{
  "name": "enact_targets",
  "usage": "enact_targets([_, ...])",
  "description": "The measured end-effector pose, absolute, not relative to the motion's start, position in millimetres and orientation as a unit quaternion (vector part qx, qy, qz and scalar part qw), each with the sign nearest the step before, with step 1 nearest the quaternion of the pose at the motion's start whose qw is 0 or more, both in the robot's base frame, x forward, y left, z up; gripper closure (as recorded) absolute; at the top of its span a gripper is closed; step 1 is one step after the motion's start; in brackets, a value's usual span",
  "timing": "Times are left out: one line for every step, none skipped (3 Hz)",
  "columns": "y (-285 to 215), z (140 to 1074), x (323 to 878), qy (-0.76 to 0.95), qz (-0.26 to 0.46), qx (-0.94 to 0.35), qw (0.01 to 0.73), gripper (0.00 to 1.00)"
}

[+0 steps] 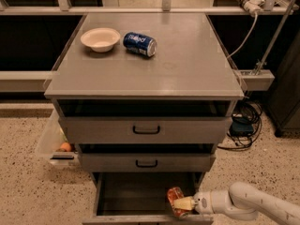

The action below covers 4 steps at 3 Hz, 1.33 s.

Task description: Place coke can into bottom drawer

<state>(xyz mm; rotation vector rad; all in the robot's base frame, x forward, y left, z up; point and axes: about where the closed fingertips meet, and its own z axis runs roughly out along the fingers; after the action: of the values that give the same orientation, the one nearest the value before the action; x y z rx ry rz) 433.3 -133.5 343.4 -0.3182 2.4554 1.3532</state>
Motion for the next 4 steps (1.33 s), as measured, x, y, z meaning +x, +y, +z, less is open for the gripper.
enact_targets([-134.0,333.9,438.5,0.856,0.481,-0.1,0.162,1.0])
enact_targets([-117.8,310.6,458.8,0.845,0.501,-0.104,0.158,1.0])
enact_targets([-93.8,286.3,488.3,0.833,0.518,-0.113,0.158,1.0])
enact_targets([-79.7,266.5,508.5,0.832,0.517,-0.117,0.165,1.0])
